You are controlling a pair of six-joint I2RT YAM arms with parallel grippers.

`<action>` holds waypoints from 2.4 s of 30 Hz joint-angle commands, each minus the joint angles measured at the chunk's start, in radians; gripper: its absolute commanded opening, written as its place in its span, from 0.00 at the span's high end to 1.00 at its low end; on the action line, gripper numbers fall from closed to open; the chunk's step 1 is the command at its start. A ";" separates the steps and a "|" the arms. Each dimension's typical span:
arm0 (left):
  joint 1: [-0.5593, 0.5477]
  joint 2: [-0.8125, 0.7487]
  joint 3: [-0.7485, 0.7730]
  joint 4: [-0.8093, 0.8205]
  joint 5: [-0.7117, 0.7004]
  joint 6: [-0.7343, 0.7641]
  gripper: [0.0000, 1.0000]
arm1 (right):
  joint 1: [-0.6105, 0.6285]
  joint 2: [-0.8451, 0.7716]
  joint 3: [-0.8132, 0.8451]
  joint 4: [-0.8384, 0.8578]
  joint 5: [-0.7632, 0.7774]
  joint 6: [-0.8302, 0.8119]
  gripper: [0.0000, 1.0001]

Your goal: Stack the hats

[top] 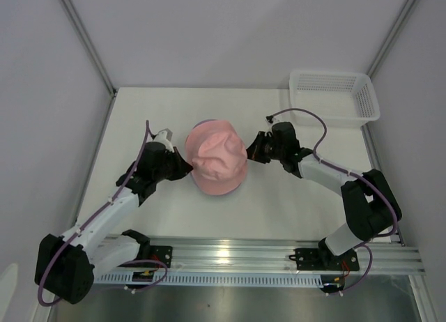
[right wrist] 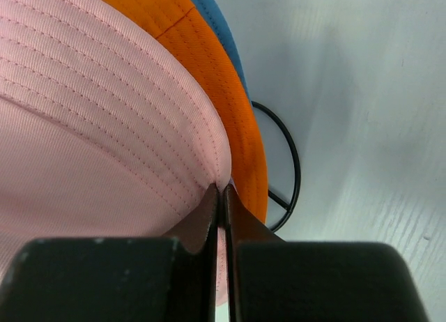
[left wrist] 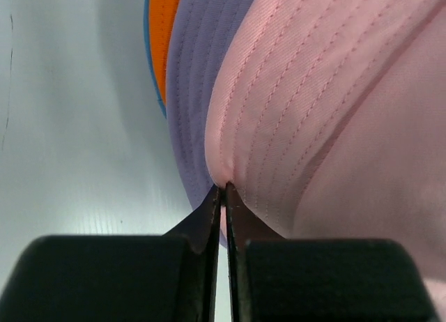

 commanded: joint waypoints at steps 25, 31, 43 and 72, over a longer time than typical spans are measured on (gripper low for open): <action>0.269 -0.040 0.213 0.244 0.489 0.127 0.43 | 0.006 0.018 0.279 -0.465 -0.010 -0.242 0.85; 0.269 0.093 0.223 0.301 0.542 0.106 0.39 | 0.008 0.034 0.291 -0.459 -0.021 -0.236 0.86; 0.269 0.170 0.151 0.364 0.498 0.094 0.30 | 0.011 0.040 0.319 -0.457 -0.030 -0.224 0.86; 0.269 0.268 0.138 0.200 0.284 -0.037 0.99 | 0.015 0.084 0.305 -0.471 0.017 -0.207 0.91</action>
